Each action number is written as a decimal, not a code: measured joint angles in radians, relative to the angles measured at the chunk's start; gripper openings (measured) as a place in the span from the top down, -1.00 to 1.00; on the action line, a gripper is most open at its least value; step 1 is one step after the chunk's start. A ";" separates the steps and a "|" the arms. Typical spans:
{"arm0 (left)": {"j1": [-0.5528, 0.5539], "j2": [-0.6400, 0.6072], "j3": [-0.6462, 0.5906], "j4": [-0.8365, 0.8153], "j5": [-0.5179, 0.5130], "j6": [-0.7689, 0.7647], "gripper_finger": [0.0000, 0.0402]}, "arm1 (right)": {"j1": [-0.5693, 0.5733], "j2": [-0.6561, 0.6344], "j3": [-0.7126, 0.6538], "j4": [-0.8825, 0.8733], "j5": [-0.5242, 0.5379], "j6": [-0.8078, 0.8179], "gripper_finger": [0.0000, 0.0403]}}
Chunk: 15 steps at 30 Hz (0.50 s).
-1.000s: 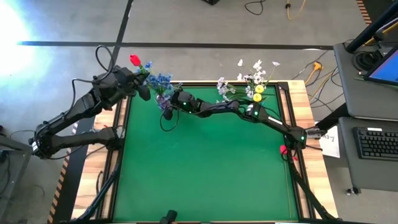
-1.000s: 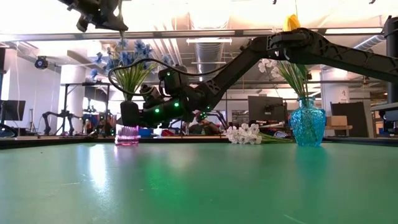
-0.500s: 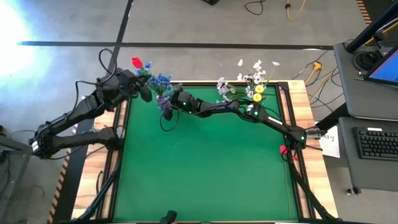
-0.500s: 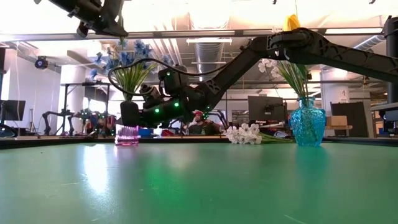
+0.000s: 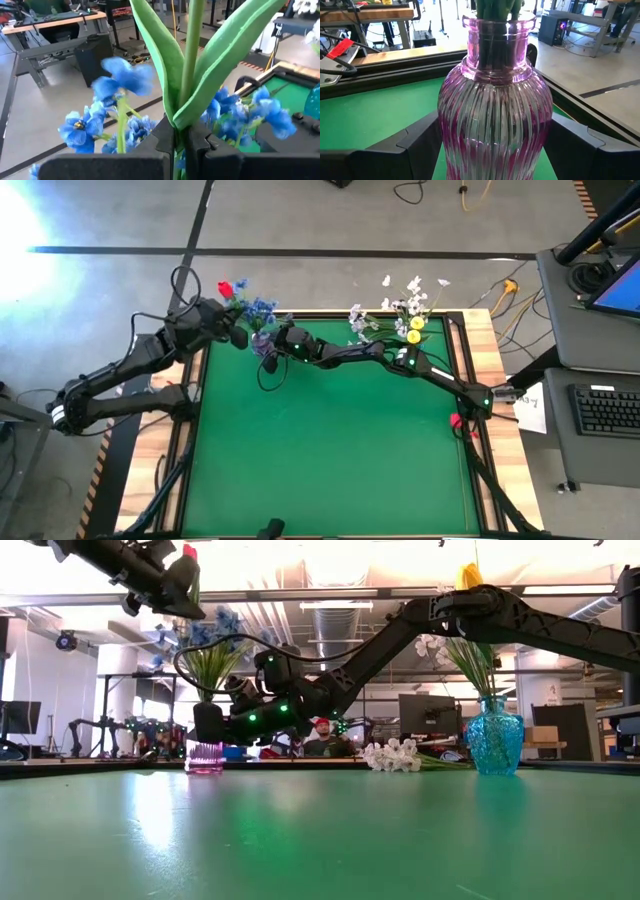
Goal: Sort flowers into vase by color
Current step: Put the left red tulip into the purple vase
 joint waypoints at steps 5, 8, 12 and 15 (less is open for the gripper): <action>0.000 0.000 -0.029 0.002 0.023 0.023 1.00 | 0.000 0.000 0.000 0.000 0.000 0.000 -0.44; 0.000 0.000 -0.042 -0.006 0.025 0.026 1.00 | 0.000 -0.001 0.000 -0.002 0.000 0.000 -0.44; 0.000 0.001 -0.051 -0.004 0.025 0.050 1.00 | 0.000 -0.001 0.000 -0.002 -0.001 0.000 -0.45; 0.000 0.000 -0.030 -0.010 0.018 0.013 0.98 | 0.000 -0.001 0.000 -0.002 0.000 0.000 -0.44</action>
